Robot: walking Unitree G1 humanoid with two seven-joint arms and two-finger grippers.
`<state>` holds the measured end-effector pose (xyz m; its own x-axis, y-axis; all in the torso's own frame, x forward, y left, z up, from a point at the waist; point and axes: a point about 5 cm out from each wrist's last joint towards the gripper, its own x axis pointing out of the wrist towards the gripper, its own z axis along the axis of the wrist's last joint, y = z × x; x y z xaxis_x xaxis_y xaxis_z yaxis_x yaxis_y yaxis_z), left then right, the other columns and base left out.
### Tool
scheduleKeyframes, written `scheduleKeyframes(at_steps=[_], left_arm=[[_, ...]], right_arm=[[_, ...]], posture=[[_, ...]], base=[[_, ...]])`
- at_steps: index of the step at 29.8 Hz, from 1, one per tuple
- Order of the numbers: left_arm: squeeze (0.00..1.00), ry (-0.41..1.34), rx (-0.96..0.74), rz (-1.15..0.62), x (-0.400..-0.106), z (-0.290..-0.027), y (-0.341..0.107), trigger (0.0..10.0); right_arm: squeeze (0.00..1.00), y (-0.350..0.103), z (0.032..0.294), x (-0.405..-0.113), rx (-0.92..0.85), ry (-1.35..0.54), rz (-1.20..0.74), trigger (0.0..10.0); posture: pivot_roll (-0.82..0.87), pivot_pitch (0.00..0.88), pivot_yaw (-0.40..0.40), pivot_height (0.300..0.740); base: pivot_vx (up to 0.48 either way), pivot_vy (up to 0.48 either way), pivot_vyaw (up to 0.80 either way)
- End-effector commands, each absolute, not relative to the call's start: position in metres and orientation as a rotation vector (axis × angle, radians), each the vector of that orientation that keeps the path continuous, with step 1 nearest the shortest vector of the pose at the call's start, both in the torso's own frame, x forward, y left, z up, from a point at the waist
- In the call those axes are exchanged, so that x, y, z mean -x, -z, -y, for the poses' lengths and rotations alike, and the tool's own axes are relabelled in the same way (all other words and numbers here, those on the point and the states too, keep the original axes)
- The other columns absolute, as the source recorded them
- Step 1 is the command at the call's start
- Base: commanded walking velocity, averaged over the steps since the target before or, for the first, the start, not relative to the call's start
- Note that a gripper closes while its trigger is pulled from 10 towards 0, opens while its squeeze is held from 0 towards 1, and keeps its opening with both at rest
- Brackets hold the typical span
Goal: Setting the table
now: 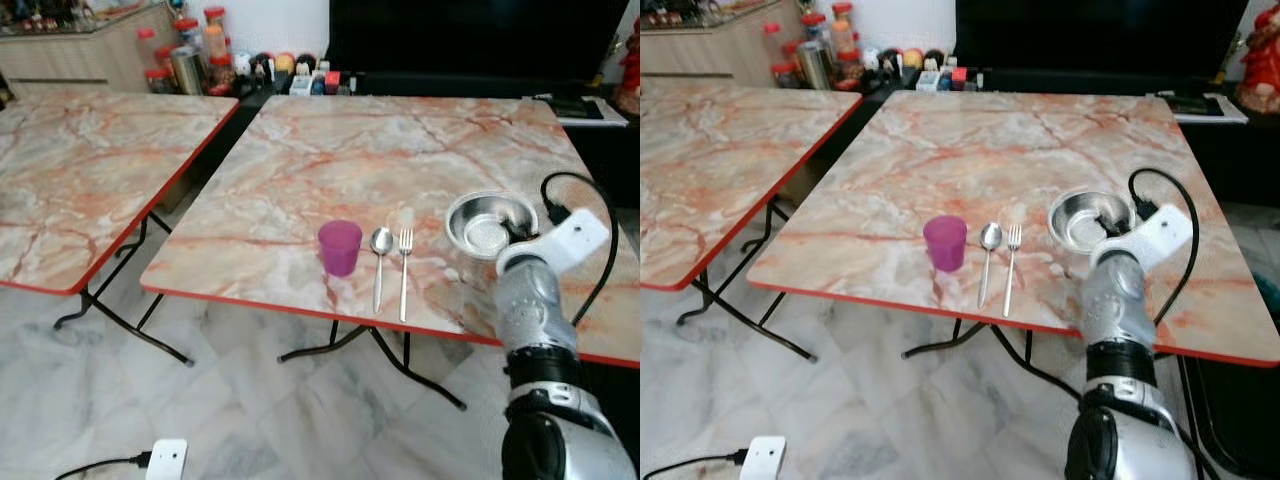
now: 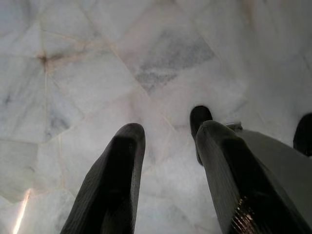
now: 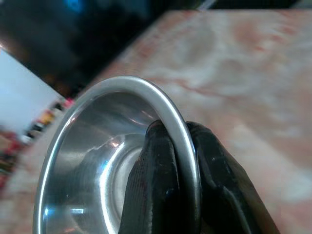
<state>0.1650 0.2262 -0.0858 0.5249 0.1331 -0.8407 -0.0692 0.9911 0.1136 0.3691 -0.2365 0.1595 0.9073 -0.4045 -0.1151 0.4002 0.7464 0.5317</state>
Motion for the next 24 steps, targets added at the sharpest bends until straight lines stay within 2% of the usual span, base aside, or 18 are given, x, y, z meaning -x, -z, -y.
scheduleKeyframes(at_steps=[1,5,15,17,24], left_arm=[[0.00,-0.165,-0.071,-1.015,-0.161,-0.233,0.086,10.0],[0.00,-0.172,-0.072,-1.021,-0.159,-0.231,0.087,10.0],[0.00,-0.179,-0.064,-1.021,-0.157,-0.230,0.089,10.0],[0.00,-0.189,-0.054,-1.014,-0.157,-0.229,0.088,10.0],[0.00,-0.194,-0.051,-1.004,-0.158,-0.229,0.088,10.0]], right_arm=[[0.00,-0.175,0.232,-0.373,-0.576,0.404,0.077,10.0],[0.00,-0.183,0.224,-0.377,-0.558,0.366,0.108,10.0],[0.00,-0.190,0.230,-0.373,-0.526,0.395,0.165,10.0],[0.00,-0.198,0.234,-0.371,-0.537,0.415,0.225,10.0],[0.00,-0.206,0.228,-0.372,-0.538,0.404,0.247,10.0]], posture=[[0.00,0.000,0.045,0.740],[-0.01,0.000,0.032,0.740],[-0.01,0.000,0.025,0.740],[-0.01,0.000,0.028,0.740],[-0.01,0.000,0.029,0.740]], base=[[0.000,0.480,0.00],[0.000,0.480,0.00],[0.000,0.480,0.00],[0.000,0.480,0.00],[0.000,0.480,0.00]])
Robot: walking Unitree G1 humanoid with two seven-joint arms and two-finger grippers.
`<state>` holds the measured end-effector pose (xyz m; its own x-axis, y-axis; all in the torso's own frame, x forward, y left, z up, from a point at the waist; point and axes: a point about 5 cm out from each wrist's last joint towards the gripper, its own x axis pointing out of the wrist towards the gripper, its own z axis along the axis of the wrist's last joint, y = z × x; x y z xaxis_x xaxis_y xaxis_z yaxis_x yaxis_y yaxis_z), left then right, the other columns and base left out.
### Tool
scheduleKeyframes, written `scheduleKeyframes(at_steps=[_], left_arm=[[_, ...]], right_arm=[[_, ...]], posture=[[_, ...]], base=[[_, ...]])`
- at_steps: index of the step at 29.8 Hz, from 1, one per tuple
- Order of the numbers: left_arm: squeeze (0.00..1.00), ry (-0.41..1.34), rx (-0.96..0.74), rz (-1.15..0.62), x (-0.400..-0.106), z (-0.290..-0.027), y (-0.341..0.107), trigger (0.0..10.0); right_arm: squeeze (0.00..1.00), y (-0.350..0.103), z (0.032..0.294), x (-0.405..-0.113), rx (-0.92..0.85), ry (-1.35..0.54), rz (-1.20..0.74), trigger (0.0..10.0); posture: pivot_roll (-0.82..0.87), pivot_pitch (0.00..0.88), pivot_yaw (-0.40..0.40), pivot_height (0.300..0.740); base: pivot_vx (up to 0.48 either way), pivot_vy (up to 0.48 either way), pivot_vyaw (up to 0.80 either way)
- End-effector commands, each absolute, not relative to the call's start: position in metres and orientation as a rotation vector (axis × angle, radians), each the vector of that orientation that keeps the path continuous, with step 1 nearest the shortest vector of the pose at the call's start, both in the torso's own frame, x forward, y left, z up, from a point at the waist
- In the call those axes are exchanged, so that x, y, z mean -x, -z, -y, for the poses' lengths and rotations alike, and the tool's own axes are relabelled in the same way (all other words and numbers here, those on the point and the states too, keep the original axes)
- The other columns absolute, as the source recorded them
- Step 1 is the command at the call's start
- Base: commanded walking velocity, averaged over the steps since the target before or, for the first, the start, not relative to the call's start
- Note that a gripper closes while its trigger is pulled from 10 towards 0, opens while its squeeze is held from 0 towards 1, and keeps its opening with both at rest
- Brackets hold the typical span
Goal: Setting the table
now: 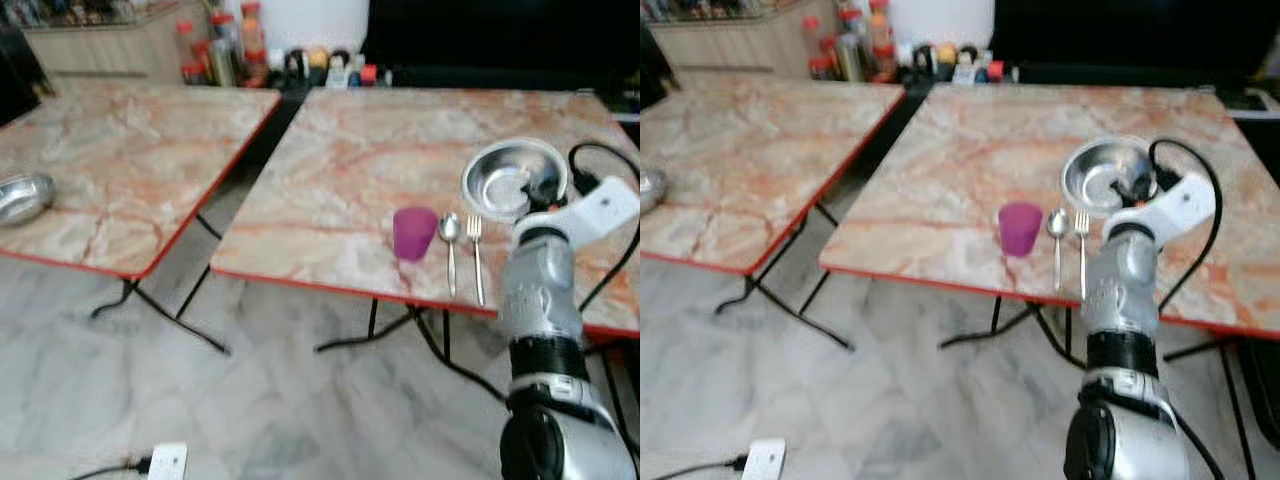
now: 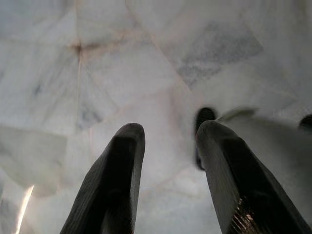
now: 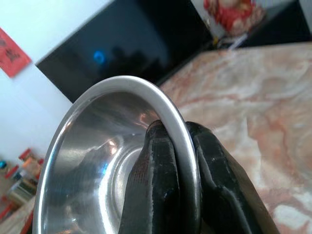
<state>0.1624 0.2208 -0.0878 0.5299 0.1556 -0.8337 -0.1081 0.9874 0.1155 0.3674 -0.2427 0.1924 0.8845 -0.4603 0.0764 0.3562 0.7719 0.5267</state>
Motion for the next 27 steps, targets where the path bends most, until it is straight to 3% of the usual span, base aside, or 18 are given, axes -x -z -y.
scheduleKeyframes(at_steps=[1,14,27], left_arm=[[0.00,-0.194,-0.051,-1.004,-0.158,-0.229,0.088,10.0],[0.00,-0.213,-0.038,-0.994,-0.156,-0.229,0.088,10.0],[0.00,-0.229,-0.012,-0.909,-0.172,-0.229,0.080,10.0]], right_arm=[[0.00,-0.206,0.228,-0.372,-0.538,0.404,0.247,10.0],[0.00,-0.207,0.216,-0.371,-0.536,0.365,0.268,10.0],[0.00,-0.147,0.218,-0.363,-0.395,0.338,0.064,10.0]], posture=[[-0.01,0.000,0.029,0.740],[0.00,0.000,0.028,0.740],[0.01,0.000,0.004,0.740]], base=[[0.000,0.480,0.00],[0.000,0.480,0.00],[0.000,0.480,0.00]])
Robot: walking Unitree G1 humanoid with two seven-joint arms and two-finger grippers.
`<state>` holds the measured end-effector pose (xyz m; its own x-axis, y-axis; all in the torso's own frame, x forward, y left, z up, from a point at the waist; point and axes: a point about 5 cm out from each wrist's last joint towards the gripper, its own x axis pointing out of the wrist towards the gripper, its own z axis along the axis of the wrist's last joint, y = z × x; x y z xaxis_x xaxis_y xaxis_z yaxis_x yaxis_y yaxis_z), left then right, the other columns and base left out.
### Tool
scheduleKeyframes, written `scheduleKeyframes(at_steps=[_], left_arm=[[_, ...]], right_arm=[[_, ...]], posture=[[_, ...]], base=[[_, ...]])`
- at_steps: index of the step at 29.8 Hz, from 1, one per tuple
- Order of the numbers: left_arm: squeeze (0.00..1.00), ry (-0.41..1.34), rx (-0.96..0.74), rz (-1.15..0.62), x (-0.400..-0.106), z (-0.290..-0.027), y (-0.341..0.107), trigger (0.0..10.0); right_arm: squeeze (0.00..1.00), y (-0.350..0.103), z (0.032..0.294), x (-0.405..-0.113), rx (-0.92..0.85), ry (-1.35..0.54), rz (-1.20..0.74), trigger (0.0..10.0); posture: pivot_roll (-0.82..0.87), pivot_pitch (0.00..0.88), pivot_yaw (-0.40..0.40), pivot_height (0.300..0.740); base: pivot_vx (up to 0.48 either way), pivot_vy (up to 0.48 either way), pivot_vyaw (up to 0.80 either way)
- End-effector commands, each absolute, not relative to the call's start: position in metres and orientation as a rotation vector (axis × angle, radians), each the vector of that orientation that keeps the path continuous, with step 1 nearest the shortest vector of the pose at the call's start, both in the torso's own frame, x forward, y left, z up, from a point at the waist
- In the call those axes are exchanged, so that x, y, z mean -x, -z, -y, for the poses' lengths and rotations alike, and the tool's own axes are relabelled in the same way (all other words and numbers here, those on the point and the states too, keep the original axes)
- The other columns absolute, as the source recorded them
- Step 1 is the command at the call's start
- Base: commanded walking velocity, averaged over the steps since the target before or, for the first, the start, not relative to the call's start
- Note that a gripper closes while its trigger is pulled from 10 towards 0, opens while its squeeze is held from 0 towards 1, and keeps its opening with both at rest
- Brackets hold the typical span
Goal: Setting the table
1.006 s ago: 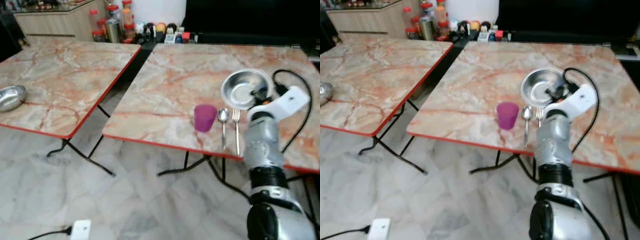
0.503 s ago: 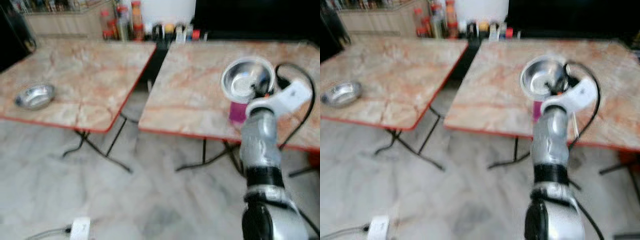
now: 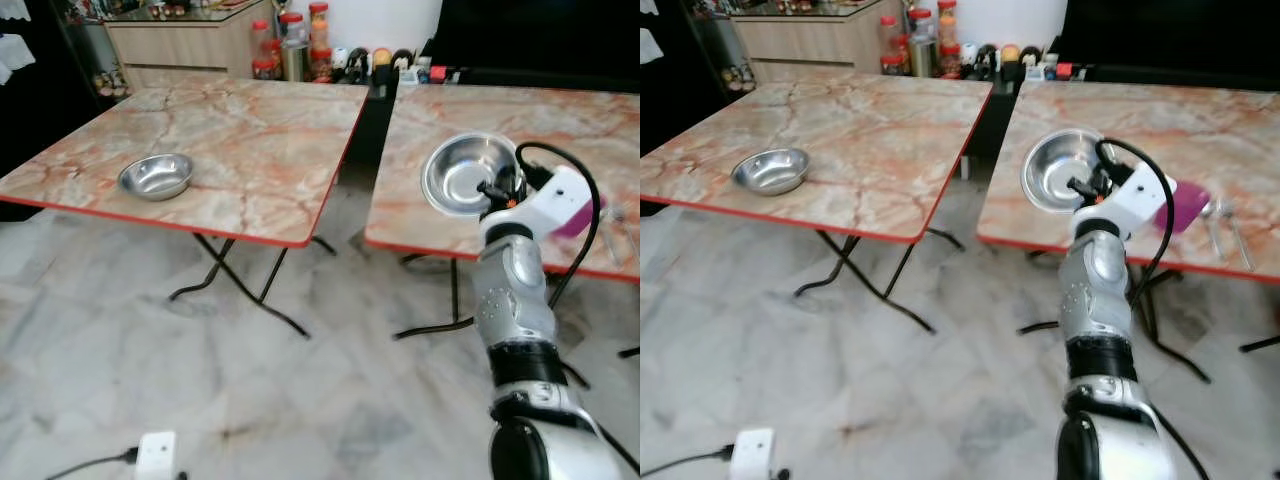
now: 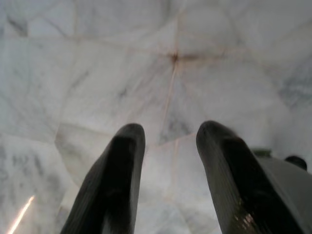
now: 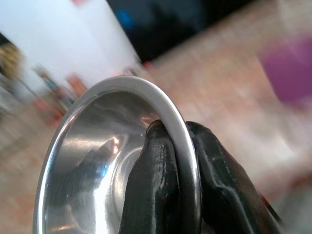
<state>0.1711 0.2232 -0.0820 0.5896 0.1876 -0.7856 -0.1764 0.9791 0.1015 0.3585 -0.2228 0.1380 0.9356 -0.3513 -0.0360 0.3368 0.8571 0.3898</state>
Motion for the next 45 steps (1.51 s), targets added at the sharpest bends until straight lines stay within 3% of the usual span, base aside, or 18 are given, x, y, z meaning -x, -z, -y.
scheduleKeyframes(at_steps=[1,9,14,17,20,27,35,45], left_arm=[[0.00,-0.233,-0.010,-0.921,-0.169,-0.231,0.081,10.0],[0.00,-0.238,-0.016,-0.932,-0.167,-0.234,0.082,10.0],[0.00,-0.237,-0.020,-0.941,-0.164,-0.236,0.082,10.0],[0.00,-0.236,-0.020,-0.942,-0.164,-0.236,0.082,10.0],[0.00,-0.235,-0.017,-0.942,-0.164,-0.236,0.083,10.0],[0.00,-0.237,-0.016,-0.948,-0.162,-0.235,0.084,10.0],[0.00,-0.232,-0.018,-0.956,-0.160,-0.234,0.085,10.0],[0.00,-0.227,-0.017,-0.950,-0.162,-0.232,0.084,10.0]], right_arm=[[0.00,-0.135,0.219,-0.360,-0.393,0.342,0.030,10.0],[0.00,-0.097,0.218,-0.348,-0.373,0.316,-0.084,10.0],[0.00,-0.034,0.229,-0.311,-0.171,0.298,-0.329,10.0],[0.00,-0.023,0.231,-0.303,-0.134,0.289,-0.381,10.0],[0.00,0.012,0.232,-0.271,-0.052,0.271,-0.546,10.0],[0.00,0.048,0.227,-0.231,-0.061,0.288,-0.724,10.0],[0.00,0.067,0.221,-0.203,-0.058,0.289,-0.829,10.0],[0.00,0.066,0.226,-0.202,-0.087,0.338,-0.826,10.0]], posture=[[0.01,0.000,0.005,0.740],[0.01,0.000,0.016,0.740],[0.01,0.000,0.016,0.740],[0.01,0.000,0.015,0.740],[0.02,0.000,0.007,0.740],[0.03,0.000,0.000,0.740],[0.03,0.000,0.001,0.740],[0.03,0.000,-0.003,0.740]], base=[[0.000,0.480,0.00],[0.000,0.480,0.00],[0.000,0.480,0.00],[0.000,0.480,0.00],[0.000,0.480,0.00],[0.000,0.480,0.00],[0.000,0.480,0.00],[0.000,0.480,-0.27]])
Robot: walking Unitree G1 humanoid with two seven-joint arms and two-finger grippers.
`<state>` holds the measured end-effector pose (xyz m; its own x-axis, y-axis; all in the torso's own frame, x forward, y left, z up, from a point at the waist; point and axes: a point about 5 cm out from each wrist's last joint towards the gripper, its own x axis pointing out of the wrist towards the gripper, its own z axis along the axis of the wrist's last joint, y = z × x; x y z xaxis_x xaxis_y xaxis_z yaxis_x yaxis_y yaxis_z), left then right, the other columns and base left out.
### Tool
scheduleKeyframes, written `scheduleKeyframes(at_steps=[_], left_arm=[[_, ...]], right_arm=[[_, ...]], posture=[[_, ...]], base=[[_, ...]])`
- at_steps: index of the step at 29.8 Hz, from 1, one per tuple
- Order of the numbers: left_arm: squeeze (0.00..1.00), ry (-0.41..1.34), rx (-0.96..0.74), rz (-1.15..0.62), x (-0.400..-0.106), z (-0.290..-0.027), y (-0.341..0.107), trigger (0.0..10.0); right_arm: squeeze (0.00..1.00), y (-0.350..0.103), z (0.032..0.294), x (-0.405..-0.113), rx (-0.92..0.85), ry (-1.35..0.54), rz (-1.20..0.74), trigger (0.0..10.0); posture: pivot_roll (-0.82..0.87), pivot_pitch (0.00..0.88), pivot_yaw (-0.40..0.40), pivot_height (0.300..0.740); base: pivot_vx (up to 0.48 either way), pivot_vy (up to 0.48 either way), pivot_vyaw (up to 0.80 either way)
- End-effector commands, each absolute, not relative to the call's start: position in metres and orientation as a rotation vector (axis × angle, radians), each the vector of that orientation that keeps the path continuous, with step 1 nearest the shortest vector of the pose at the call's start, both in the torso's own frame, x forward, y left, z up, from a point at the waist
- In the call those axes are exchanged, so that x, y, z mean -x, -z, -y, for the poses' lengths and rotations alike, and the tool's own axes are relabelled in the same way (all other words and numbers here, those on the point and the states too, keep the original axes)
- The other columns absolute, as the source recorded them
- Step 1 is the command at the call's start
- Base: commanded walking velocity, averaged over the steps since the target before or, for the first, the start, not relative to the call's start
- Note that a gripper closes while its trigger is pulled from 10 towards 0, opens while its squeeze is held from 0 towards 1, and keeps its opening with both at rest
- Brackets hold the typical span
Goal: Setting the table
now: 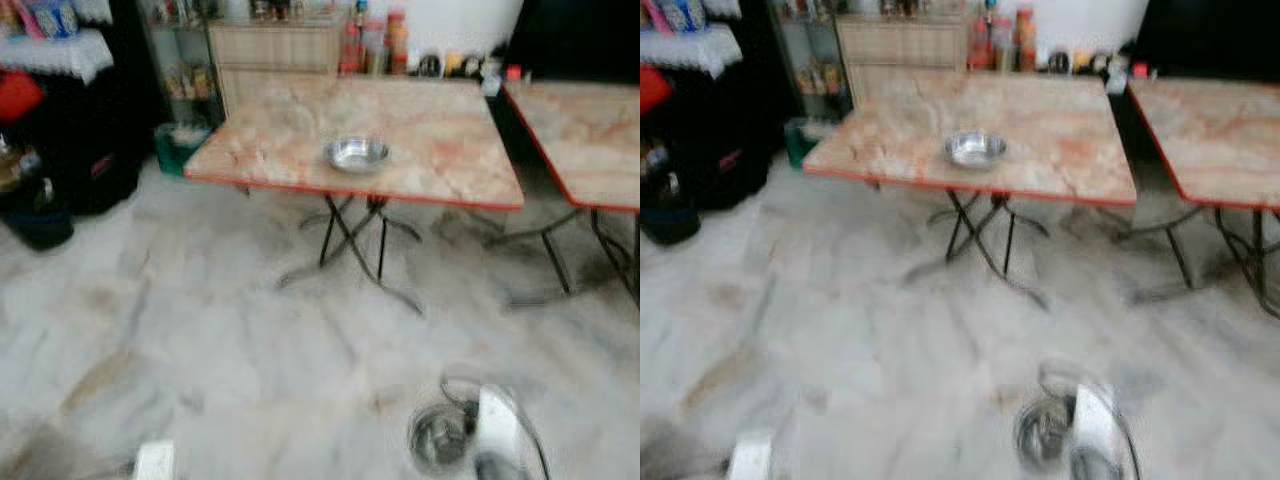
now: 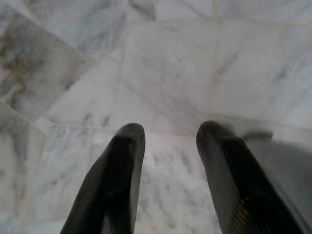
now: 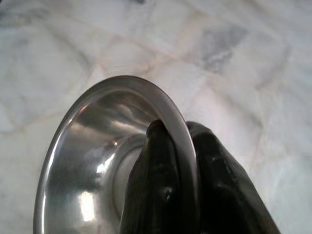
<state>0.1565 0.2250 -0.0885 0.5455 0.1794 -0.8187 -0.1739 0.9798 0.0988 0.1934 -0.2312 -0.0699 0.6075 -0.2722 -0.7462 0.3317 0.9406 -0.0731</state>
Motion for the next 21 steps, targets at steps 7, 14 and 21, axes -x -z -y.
scheduleKeyframes(at_steps=[7,14,21], left_arm=[[0.00,-0.233,-0.016,-0.943,-0.164,-0.233,0.084,10.0],[0.00,-0.234,-0.018,-0.931,-0.166,-0.234,0.082,10.0],[0.00,-0.236,-0.036,-0.929,-0.168,-0.236,0.081,10.0]], right_arm=[[0.00,0.063,0.222,-0.210,-0.089,0.316,-0.802,10.0],[0.00,0.062,0.217,-0.213,-0.103,0.306,-0.793,10.0],[0.00,0.063,0.215,-0.212,-0.098,0.296,-0.800,10.0]], posture=[[0.04,0.000,-0.010,0.740],[0.05,0.000,-0.011,0.740],[0.05,0.000,-0.007,0.740]], base=[[0.000,0.480,-0.15],[0.000,0.000,0.00],[0.126,0.000,0.00]])
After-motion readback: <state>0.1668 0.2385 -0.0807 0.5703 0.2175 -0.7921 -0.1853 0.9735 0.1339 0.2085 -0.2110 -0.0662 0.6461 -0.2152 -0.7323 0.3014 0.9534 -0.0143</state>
